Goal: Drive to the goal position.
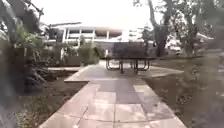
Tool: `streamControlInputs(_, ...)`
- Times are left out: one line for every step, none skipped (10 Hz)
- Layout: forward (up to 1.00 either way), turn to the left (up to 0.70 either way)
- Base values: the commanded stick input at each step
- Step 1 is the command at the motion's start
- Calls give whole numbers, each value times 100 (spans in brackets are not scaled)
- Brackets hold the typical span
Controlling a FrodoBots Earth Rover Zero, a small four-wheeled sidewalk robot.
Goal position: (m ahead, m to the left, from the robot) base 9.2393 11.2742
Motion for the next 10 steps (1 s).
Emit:
streamControlInputs(100, 0)
streamControlInputs(100, 0)
streamControlInputs(100, 0)
streamControlInputs(100, 0)
streamControlInputs(100, 0)
streamControlInputs(100, 0)
streamControlInputs(100, 40)
streamControlInputs(100, 40)
streamControlInputs(100, 40)
streamControlInputs(100, 40)
